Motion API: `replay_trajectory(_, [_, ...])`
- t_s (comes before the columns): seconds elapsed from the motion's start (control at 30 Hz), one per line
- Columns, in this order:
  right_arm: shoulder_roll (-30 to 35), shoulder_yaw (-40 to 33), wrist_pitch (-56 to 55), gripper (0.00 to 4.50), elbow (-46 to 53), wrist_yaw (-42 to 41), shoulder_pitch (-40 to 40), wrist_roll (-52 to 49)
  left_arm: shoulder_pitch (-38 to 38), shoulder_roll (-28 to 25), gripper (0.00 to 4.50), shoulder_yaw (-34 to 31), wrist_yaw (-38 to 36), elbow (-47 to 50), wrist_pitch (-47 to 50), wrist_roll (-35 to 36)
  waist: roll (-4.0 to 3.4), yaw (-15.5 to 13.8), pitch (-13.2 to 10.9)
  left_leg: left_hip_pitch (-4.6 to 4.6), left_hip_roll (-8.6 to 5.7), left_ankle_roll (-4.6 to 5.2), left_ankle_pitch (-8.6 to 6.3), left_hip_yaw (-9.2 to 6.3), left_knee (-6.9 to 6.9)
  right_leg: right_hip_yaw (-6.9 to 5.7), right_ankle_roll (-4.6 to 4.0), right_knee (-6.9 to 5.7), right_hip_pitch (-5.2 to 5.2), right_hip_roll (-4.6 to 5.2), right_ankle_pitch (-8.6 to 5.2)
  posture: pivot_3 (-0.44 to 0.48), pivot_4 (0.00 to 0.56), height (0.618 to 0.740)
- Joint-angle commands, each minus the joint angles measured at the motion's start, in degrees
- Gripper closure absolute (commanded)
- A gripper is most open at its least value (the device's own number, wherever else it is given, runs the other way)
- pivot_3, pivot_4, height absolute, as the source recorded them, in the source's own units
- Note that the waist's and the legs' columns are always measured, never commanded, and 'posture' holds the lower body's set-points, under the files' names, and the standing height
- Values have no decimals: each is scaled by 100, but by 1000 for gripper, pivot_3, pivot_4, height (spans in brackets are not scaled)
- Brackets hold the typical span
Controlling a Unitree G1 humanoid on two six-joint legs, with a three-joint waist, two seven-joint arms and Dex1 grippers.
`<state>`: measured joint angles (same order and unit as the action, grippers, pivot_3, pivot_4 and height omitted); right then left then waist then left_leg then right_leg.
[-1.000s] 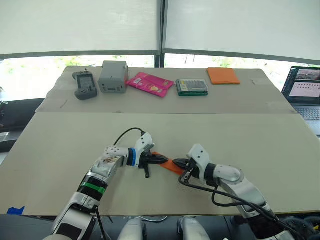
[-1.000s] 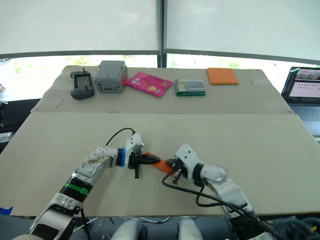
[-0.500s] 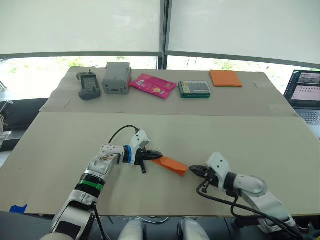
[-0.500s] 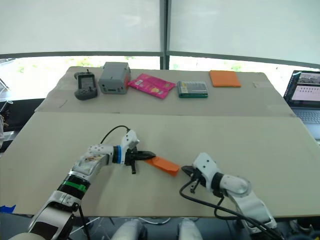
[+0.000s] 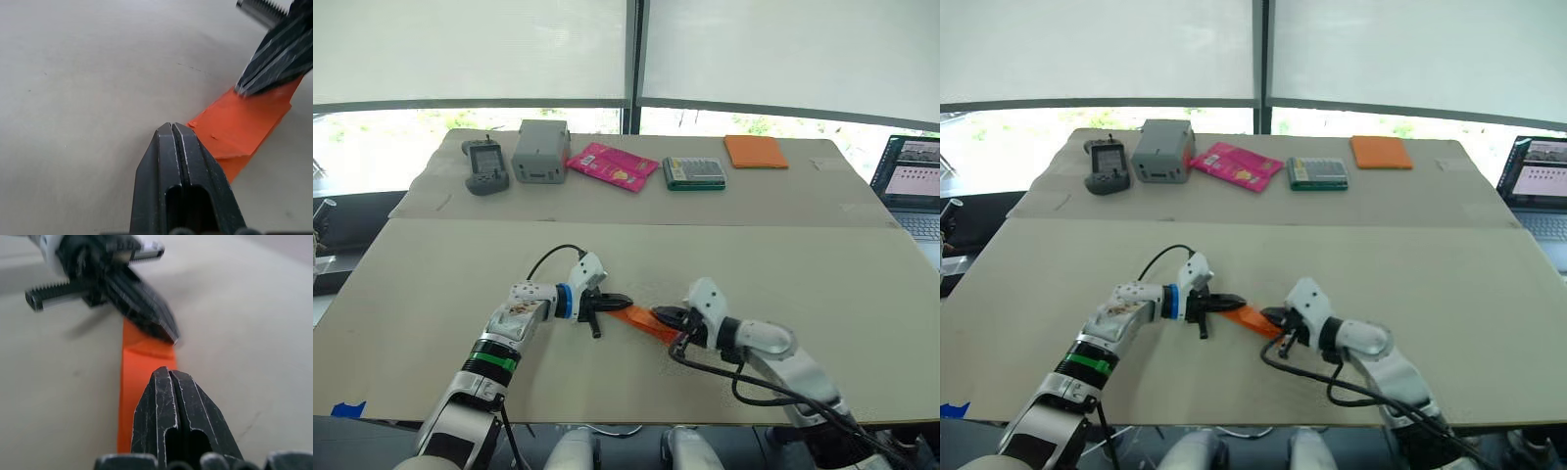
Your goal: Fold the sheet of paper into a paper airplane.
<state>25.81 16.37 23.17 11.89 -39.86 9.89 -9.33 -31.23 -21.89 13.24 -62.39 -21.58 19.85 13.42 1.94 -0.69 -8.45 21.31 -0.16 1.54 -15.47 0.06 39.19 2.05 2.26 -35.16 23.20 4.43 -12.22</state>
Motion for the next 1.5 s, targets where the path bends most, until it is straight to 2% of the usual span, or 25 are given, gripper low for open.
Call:
replay_trajectory(0.03, [18, 166, -12, 4491, -122, -13, -4, 207, 90, 17, 4500, 43, 159, 18, 85, -161, -1, 12, 1, -1, 1, 1, 0, 1, 0, 1, 0, 1, 0, 0, 0, 0, 150, 740])
replay_trajectory(0.17, [78, 206, -17, 4491, -301, -27, -93, 323, 314, -132, 4500, -91, 284, 182, 168, -141, -3, 24, 2, -10, 7, 1, -1, -1, -8, -1, 1, -2, -3, -5, 0, 0, 150, 740])
replay_trajectory(0.4, [83, 196, -46, 4491, -373, -49, -167, 301, 887, -834, 4500, -669, 484, 406, 201, -87, -6, 167, 15, -24, 18, 1, -1, -1, -31, 3, -4, -3, -3, -11, -3, 0, 150, 740])
replay_trajectory(0.63, [122, -21, -249, 4491, -224, -113, -202, 198, 1167, -1094, 4500, -997, 344, 841, 222, 217, -11, 170, 17, -26, 20, 1, -1, 0, -36, 3, -5, -3, 1, -10, -4, 0, 150, 740])
replay_trajectory(0.77, [187, -676, -5, 4491, 689, -348, 417, -527, 1202, -1316, 4500, -1292, 151, 1082, 25, 459, -14, 167, -6, -4, 18, 0, -1, 2, -35, 6, -7, -4, 26, -7, -2, 0, 150, 740])
replay_trajectory(0.9, [454, -978, 615, 4491, 1133, -685, 963, -1140, 1204, -1529, 4500, -1535, -27, 1144, -86, 652, -12, 156, -12, 77, 12, -7, 4, 7, -20, 14, -23, -48, 125, -5, 18, 0, 150, 740])
replay_trajectory(1.07, [896, -805, 1430, 4491, 1383, -1212, 1368, -1676, 1437, -1704, 4500, -1723, -210, 1647, 150, 954, -14, 126, -18, 85, 15, -6, 3, -7, -34, -10, -29, -42, 128, -4, 9, 0, 150, 740])
replay_trajectory(1.3, [918, -285, 1763, 4491, 1348, -1094, 1504, -1437, 1923, -1683, 4500, -1808, 7, 2446, 503, 1180, -13, 139, -30, 96, 12, -5, 3, -2, -25, -7, -23, -20, 124, 4, 15, 0, 150, 740])
replay_trajectory(1.33, [888, -243, 1828, 3870, 1371, -1076, 1493, -1468, 1999, -1685, 4500, -1817, 25, 2510, 519, 1198, -13, 139, -31, 96, 12, -5, 3, -2, -25, -7, -23, -22, 126, 3, 15, 0, 150, 740])
replay_trajectory(1.47, [829, 95, 1901, 2614, 1234, -966, 1506, -1240, 2150, -1692, 4500, -1811, 164, 2656, 559, 1225, -13, 139, -31, 96, 14, -6, 3, -4, -26, -8, -24, -26, 129, -1, 15, 0, 150, 740])
replay_trajectory(1.5, [808, 128, 1854, 2185, 1149, -879, 1556, -1129, 2167, -1692, 4500, -1805, 183, 2667, 556, 1225, -13, 139, -31, 95, 14, -6, 3, -4, -25, -8, -24, -28, 129, 0, 15, 0, 150, 740])
